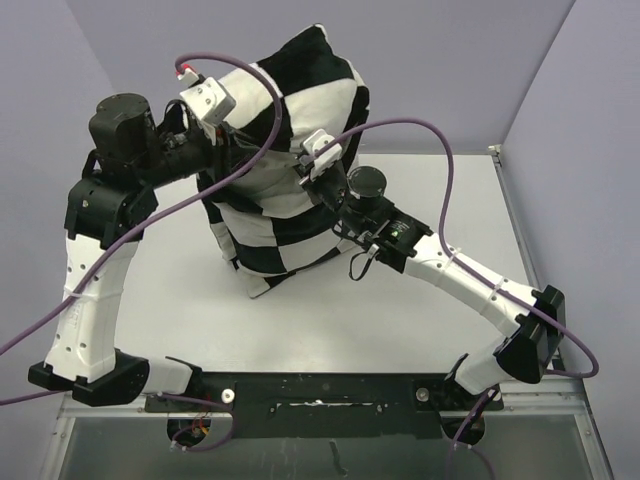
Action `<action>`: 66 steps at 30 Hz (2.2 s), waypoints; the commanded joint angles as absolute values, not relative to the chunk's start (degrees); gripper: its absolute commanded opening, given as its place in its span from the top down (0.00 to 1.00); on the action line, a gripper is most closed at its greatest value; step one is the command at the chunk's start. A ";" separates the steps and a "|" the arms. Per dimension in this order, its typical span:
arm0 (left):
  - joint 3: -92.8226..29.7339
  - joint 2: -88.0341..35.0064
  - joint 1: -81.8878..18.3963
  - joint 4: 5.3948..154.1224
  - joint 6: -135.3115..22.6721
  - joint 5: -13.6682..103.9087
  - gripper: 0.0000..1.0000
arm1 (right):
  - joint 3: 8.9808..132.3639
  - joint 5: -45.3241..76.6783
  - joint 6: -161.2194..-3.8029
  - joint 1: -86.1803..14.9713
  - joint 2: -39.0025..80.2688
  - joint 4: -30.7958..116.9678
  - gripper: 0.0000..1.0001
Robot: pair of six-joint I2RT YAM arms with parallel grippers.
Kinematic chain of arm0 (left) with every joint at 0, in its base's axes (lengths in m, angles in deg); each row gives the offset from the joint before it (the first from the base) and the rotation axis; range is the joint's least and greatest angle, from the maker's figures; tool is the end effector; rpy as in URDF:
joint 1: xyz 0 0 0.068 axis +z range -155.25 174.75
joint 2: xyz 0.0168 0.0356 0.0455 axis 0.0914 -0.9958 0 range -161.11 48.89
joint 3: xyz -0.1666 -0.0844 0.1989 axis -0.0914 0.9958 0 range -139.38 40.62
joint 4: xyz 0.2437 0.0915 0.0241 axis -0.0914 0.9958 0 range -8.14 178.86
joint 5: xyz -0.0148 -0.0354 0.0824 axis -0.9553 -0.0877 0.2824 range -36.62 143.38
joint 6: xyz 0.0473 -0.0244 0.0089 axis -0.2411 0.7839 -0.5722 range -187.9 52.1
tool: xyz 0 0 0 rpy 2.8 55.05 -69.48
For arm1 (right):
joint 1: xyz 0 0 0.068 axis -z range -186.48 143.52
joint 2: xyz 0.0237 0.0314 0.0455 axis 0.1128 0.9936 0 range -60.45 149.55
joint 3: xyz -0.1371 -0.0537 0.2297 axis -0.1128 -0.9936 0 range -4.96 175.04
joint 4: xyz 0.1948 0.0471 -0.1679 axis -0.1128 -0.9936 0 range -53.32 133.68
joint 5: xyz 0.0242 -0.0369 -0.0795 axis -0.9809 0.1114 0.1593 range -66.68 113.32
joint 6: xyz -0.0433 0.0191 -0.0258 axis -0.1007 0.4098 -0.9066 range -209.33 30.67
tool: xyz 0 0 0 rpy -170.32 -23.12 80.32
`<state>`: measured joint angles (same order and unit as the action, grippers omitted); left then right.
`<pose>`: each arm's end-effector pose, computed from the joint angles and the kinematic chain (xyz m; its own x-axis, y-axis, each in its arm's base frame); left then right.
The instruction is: Remove the pillowcase from the pillow
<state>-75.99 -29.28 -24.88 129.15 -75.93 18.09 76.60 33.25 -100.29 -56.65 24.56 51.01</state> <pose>0.2024 -0.0941 0.5553 -0.0299 0.1318 -0.9908 0.8242 0.5641 0.0501 0.2315 0.2679 0.4291 0.1655 -0.0941 -0.9817 -0.6262 0.7590 -0.1783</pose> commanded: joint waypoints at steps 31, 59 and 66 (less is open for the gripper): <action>-47.32 -14.84 -28.33 66.96 -89.25 44.15 0.75 | 72.17 23.35 -87.48 -69.54 28.04 56.95 1.00; -76.38 -32.66 -29.02 109.47 -89.10 48.84 1.00 | 40.36 28.83 -92.98 -67.13 -2.39 47.74 1.00; -94.47 -43.66 -28.72 139.82 -82.92 41.34 1.00 | 37.52 31.78 -87.96 -66.24 -10.11 49.33 0.99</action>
